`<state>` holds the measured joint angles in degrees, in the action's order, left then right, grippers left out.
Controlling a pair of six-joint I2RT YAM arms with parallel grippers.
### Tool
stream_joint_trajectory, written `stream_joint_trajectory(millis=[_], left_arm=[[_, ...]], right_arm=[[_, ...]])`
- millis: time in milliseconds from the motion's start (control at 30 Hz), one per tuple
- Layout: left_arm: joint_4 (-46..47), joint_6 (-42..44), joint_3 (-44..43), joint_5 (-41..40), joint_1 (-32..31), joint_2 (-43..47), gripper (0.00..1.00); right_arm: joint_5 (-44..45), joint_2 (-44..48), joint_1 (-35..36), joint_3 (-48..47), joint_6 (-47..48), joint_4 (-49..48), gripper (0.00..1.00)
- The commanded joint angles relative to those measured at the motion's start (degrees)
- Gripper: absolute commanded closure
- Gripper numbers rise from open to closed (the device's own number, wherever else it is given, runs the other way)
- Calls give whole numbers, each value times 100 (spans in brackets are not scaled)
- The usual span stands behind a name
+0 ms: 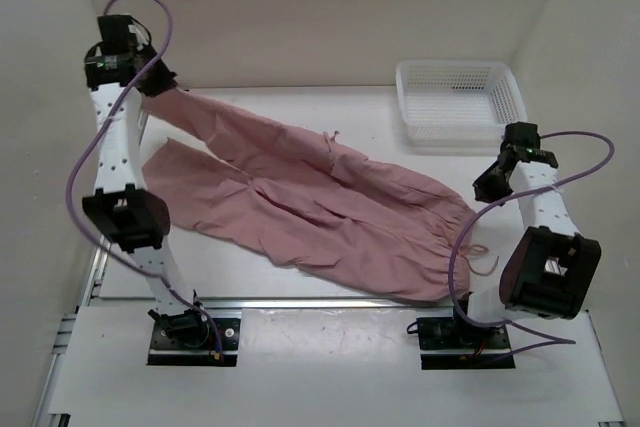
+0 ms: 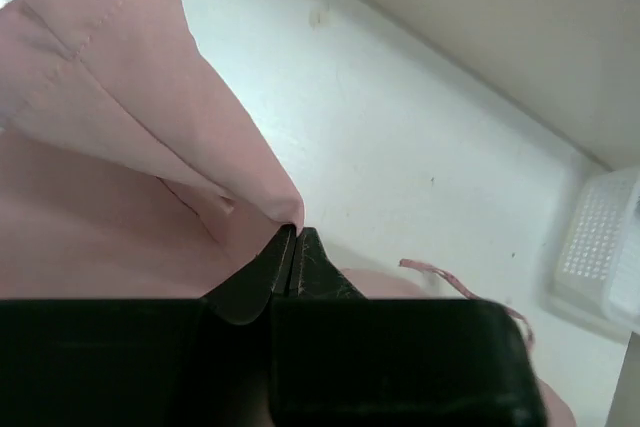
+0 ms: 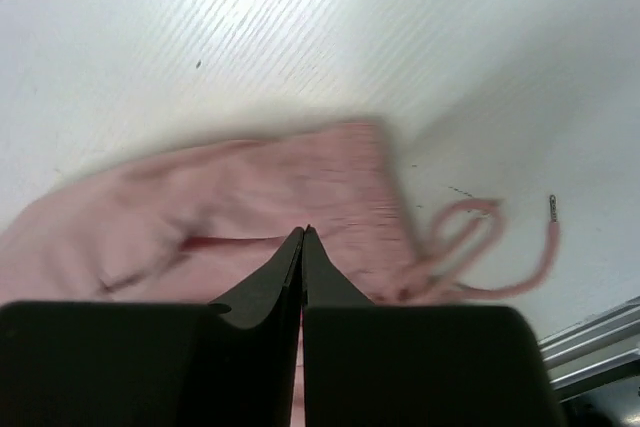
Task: Fold and stack the trousers
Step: Flatten the trousers out
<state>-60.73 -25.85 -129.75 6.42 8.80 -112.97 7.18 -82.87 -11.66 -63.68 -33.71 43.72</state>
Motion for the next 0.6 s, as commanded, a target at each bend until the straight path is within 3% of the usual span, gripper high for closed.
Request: stream_joint_trajectory(millis=[0, 200, 367, 433, 500, 567], left_arm=[[-148, 299, 336, -456, 61, 800, 90], [-255, 597, 994, -746, 245, 1654, 90], [-308, 756, 1005, -695, 245, 1454, 90], [-369, 756, 944, -694, 245, 1400, 90], [-369, 704, 882, -554, 245, 1278, 90], [-317, 704, 795, -554, 245, 1138, 90]], right_arm=[[407, 542, -82, -232, -74, 268, 100], [539, 1517, -82, -285, -127, 453, 100], [-416, 1476, 31, -171, 408, 243, 100], [-726, 1213, 163, -171, 524, 154, 94], [-1050, 776, 366, -241, 593, 154, 74], [-1289, 292, 584, -303, 437, 154, 62]])
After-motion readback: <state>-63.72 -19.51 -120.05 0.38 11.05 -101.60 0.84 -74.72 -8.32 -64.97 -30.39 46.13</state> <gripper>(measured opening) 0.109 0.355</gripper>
